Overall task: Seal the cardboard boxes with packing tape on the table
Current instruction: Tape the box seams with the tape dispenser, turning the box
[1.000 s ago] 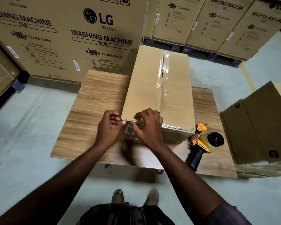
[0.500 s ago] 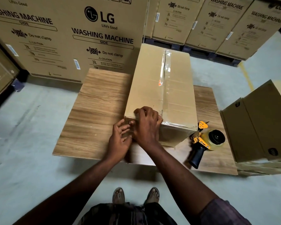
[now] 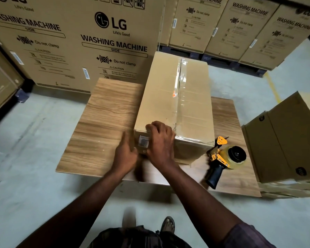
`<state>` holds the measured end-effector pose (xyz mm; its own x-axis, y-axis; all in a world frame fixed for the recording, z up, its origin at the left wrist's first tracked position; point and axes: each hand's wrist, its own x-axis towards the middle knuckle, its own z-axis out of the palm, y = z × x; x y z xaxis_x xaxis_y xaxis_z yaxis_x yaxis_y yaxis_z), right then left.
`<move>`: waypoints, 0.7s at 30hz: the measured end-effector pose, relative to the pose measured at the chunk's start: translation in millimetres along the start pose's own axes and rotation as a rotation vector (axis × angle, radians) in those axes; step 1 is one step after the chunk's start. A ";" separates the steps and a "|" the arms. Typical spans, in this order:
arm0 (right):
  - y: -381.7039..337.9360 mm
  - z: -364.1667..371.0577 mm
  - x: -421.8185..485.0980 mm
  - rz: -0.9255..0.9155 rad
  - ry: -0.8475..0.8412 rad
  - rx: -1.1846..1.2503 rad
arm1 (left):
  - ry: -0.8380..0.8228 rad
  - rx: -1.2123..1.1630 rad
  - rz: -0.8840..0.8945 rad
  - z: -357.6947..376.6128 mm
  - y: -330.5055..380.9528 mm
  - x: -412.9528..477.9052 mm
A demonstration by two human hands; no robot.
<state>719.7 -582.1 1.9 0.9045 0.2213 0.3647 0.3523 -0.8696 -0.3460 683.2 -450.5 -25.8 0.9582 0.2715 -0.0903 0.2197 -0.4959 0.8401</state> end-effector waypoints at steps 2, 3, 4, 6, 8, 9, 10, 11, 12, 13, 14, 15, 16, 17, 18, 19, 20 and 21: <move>-4.0 -2.5 -2.1 -0.088 -0.038 0.050 | 0.058 0.139 0.263 -1.9 3.3 3.2; -7.7 -1.3 -3.6 -0.109 -0.107 0.037 | 0.017 0.228 0.376 -1.5 4.6 6.3; -8.6 0.9 -6.8 -0.120 -0.178 -0.015 | -0.040 0.321 0.438 -0.1 5.4 8.6; -5.5 7.5 -13.7 -0.130 -0.248 -0.160 | -0.118 0.474 0.460 -3.1 7.9 11.0; 4.5 8.0 -21.9 -0.097 -0.242 -0.233 | -0.126 0.591 0.473 -10.2 5.6 12.7; 14.8 3.0 -27.9 -0.067 -0.241 -0.239 | -0.124 0.632 0.485 -12.9 5.0 13.2; 27.5 -2.7 -34.6 -0.045 -0.237 -0.249 | -0.109 0.659 0.494 -16.1 4.4 14.1; 45.6 -9.9 -43.2 -0.022 -0.223 -0.259 | -0.092 0.679 0.499 -16.2 4.5 15.2; 65.1 -18.6 -52.6 0.010 -0.205 -0.270 | -0.075 0.691 0.497 -15.7 4.8 15.6; 85.9 -28.2 -62.1 0.051 -0.189 -0.286 | -0.064 0.700 0.491 -13.9 6.0 15.1; 105.8 -38.7 -71.4 0.106 -0.177 -0.310 | -0.048 0.706 0.485 -10.7 8.0 13.3; 120.7 -47.3 -78.2 0.168 -0.168 -0.337 | -0.026 0.709 0.474 -7.6 9.5 11.3; 130.5 -54.9 -83.0 0.230 -0.158 -0.368 | -0.006 0.711 0.461 -2.4 13.2 8.2; 132.6 -58.8 -84.4 0.278 -0.148 -0.390 | 0.009 0.710 0.452 2.7 17.4 4.8; 129.4 -58.9 -83.4 0.290 -0.141 -0.390 | 0.014 0.707 0.463 9.7 23.2 1.2; 123.6 -56.3 -81.5 0.257 -0.139 -0.366 | 0.012 0.708 0.503 20.2 30.0 -3.0; 114.6 -50.6 -78.5 0.191 -0.143 -0.327 | -0.007 0.713 0.559 32.5 36.3 -7.1; 105.5 -44.1 -75.8 0.123 -0.156 -0.287 | -0.042 0.723 0.612 46.1 42.7 -10.8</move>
<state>677.7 -710.1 -24.1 0.9696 0.1523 0.1914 0.1761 -0.9778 -0.1140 690.7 -512.6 -13.6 0.9473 -0.2280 0.2250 -0.2764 -0.9368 0.2144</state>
